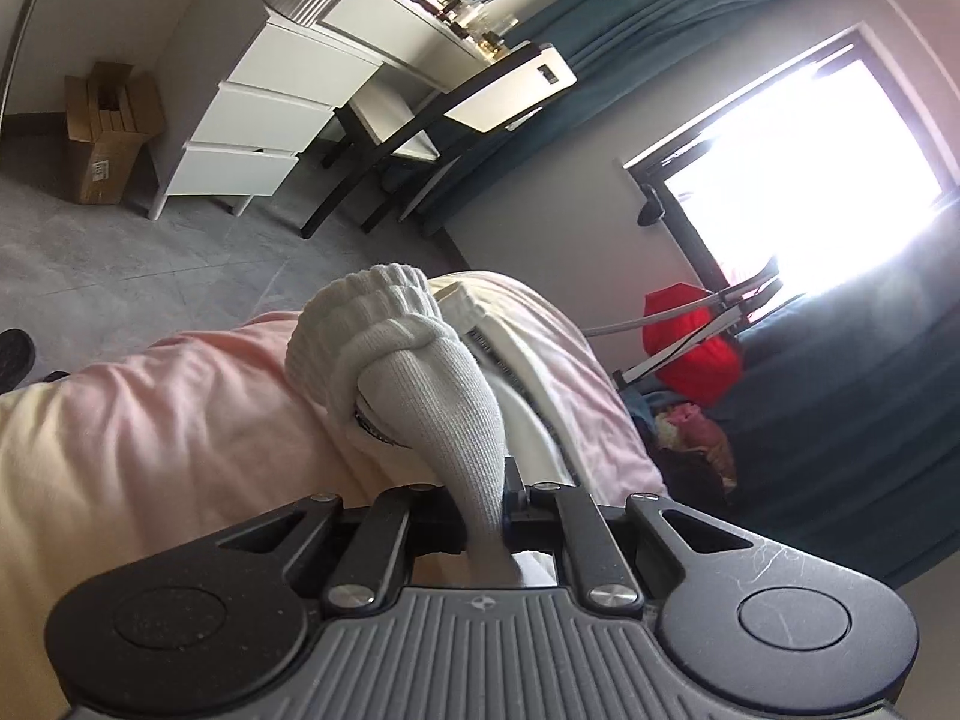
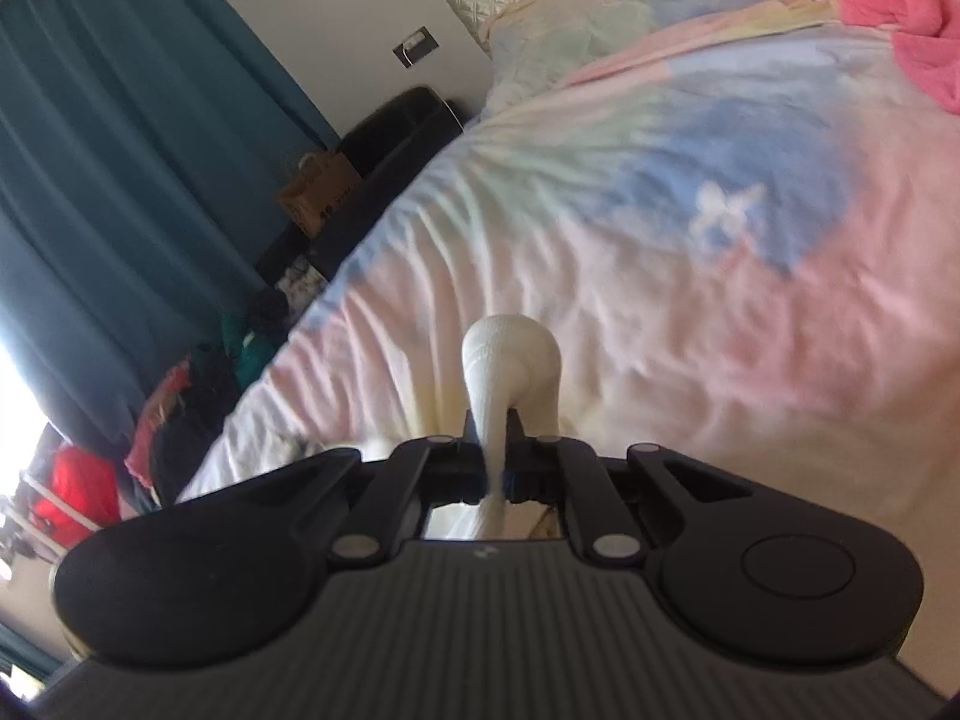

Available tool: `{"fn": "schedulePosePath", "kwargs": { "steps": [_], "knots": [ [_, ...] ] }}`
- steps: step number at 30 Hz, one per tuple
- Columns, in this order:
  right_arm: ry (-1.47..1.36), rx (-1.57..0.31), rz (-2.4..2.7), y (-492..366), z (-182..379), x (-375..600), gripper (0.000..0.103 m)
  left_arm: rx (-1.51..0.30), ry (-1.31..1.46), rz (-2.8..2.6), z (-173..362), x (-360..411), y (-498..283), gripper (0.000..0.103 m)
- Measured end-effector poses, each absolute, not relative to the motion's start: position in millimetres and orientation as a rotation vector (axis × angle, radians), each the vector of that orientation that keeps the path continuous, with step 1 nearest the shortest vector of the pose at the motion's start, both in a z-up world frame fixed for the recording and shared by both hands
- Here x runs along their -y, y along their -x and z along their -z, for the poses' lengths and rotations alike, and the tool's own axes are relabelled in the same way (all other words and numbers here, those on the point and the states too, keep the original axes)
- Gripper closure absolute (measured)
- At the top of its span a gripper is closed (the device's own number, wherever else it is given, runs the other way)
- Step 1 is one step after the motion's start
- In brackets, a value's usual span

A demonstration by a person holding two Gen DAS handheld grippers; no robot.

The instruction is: Fold clothes

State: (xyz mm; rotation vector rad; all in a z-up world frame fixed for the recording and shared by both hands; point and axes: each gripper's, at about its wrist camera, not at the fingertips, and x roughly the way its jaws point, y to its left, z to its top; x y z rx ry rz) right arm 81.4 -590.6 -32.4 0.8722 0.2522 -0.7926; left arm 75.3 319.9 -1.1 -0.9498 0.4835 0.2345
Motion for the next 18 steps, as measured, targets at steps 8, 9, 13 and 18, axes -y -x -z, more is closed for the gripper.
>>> {"fn": "schedulePosePath", "kwargs": {
  "steps": [8,9,13,18],
  "knots": [
    [-0.765,-0.255,0.782,-213,-12,595,0.095,-0.461,0.844,-0.248,-37,-297,-210,0.093],
    [-0.747,-0.250,0.791,-233,-13,593,0.095,-0.453,0.810,-0.263,-35,-290,-231,0.093],
    [-0.653,-0.246,0.829,-314,-2,587,0.095,-0.468,0.765,-0.320,-16,-274,-316,0.093],
    [-0.623,-0.322,0.871,-388,43,588,0.095,-0.560,0.740,-0.359,26,-271,-405,0.092]
  ]
}}
